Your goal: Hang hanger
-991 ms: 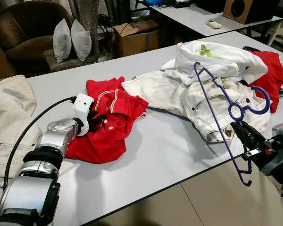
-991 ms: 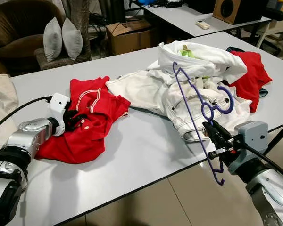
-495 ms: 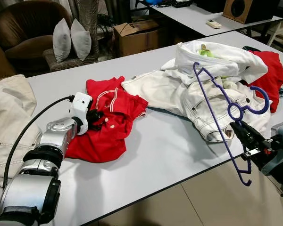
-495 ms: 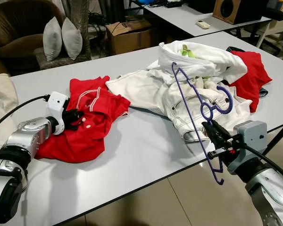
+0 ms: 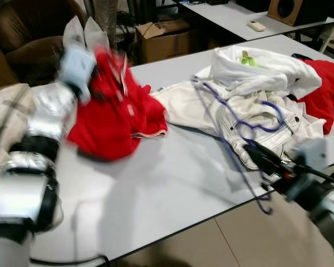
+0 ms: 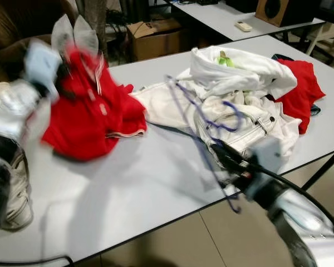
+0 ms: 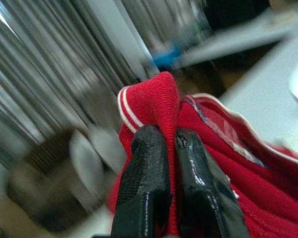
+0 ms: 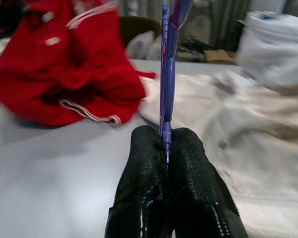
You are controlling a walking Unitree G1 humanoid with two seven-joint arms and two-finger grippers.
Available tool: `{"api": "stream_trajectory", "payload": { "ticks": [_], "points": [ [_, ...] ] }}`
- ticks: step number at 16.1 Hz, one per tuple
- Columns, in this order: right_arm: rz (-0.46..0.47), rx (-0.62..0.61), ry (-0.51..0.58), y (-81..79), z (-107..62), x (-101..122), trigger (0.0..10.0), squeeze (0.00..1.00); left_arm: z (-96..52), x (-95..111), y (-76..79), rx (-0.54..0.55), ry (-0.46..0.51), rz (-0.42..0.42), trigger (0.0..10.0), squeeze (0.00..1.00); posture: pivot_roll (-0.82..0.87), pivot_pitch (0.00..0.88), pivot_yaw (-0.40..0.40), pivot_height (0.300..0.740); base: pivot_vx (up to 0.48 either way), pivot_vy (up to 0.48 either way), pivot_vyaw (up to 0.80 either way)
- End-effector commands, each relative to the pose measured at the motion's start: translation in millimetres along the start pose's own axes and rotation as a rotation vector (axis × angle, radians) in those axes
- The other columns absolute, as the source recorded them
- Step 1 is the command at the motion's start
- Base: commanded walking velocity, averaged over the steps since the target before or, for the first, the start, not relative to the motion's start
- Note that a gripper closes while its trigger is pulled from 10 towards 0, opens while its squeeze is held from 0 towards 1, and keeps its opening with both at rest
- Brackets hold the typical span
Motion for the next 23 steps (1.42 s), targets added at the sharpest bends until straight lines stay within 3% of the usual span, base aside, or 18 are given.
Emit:
{"api": "stream_trajectory", "payload": {
  "ticks": [1, 2, 3, 4, 6, 8, 10, 13, 16, 19, 21, 22, 23],
  "points": [
    [0.004, 0.049, 0.032, -10.3, 5.2, 8.7, 10.0, 0.00, 3.7, 39.5, -19.2, 0.047, 0.123, 0.105, 0.0, 0.00, -0.27, 0.000, 0.091, 0.740, 0.000, 0.000, 0.00],
    [0.014, 0.071, 0.055, -14.5, 8.4, 14.1, 10.0, 0.00, 4.9, 55.5, -18.1, 0.020, 0.167, 0.200, 0.0, 0.00, -0.27, 0.000, 0.089, 0.740, 0.000, 0.000, 0.00],
    [0.029, 0.111, 0.078, -21.5, 11.2, 19.7, 10.0, 0.00, 5.6, 52.2, -1.9, -0.071, 0.154, 0.303, 0.0, 0.00, -0.26, 0.000, 0.087, 0.740, 0.000, 0.000, 0.00],
    [0.036, 0.130, 0.086, -24.7, 12.2, 22.1, 10.0, 0.00, 5.5, 46.0, 7.3, -0.126, 0.130, 0.350, 0.0, 0.00, -0.26, 0.000, 0.084, 0.740, 0.000, 0.000, 0.00],
    [0.059, 0.184, 0.092, -34.4, 14.9, 24.3, 10.0, 0.00, 0.4, 27.9, 32.2, -0.241, 0.100, 0.393, 0.0, 0.00, -0.26, 0.000, 0.074, 0.740, 0.000, 0.000, 0.00],
    [0.067, 0.197, 0.088, -37.0, 16.5, 23.2, 10.0, 0.00, -2.7, 24.5, 42.0, -0.283, 0.107, 0.415, 0.0, 0.00, -0.26, 0.000, 0.070, 0.740, 0.000, 0.000, 0.00],
    [0.137, 0.182, 0.039, -33.1, 24.6, 12.6, 10.0, 0.00, -8.9, 23.8, 56.5, -0.342, 0.133, 0.405, 0.0, 0.00, -0.25, 0.000, 0.068, 0.740, 0.000, 0.000, 0.00],
    [0.212, 0.242, -0.065, -41.1, 32.0, -12.4, 10.0, 0.00, -13.5, 31.6, 60.7, -0.348, 0.176, 0.381, 0.0, 0.00, -0.25, 0.000, 0.064, 0.740, 0.000, 0.000, 0.00],
    [0.295, 0.252, -0.066, -39.7, 48.0, -18.1, 10.0, 0.00, -26.2, 46.8, 74.5, -0.449, 0.257, 0.362, 0.0, 0.00, -0.23, 0.000, 0.055, 0.740, 0.000, 0.000, 0.00],
    [0.376, 0.266, -0.042, -34.1, 59.8, -17.2, 10.0, 0.00, -40.8, 49.3, 90.8, -0.552, 0.280, 0.337, 0.0, 0.00, -0.23, 0.000, 0.050, 0.740, 0.000, 0.000, 0.00],
    [0.441, 0.253, -0.081, -28.0, 66.9, -28.7, 10.0, 0.00, -43.7, 61.1, 88.1, -0.539, 0.310, 0.284, 0.0, 0.00, -0.23, 0.000, 0.043, 0.740, 0.000, 0.000, 0.00],
    [0.478, 0.256, -0.113, -28.0, 68.6, -35.8, 10.0, 0.00, -43.1, 68.0, 82.3, -0.512, 0.320, 0.266, 0.5, 0.00, -0.22, 0.000, 0.039, 0.740, 0.000, 0.000, 0.00],
    [0.484, 0.252, -0.153, -28.4, 68.6, -43.7, 10.0, 0.00, -42.0, 70.5, 75.5, -0.467, 0.319, 0.263, 1.6, 0.00, -0.22, 0.000, 0.035, 0.740, 0.000, 0.000, 0.00]
  ]
}}
Point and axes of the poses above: a point about 5 cm out from each wrist's last joint towards the gripper, its own z axis pointing out of the wrist towards the gripper, its own x axis along the axis of the wrist's last joint, y = z × x, the point moved 6 cm from there along z, pointing out of the wrist towards the gripper, and after that the axes turned 1 degree about z, right-handed, at the moved point
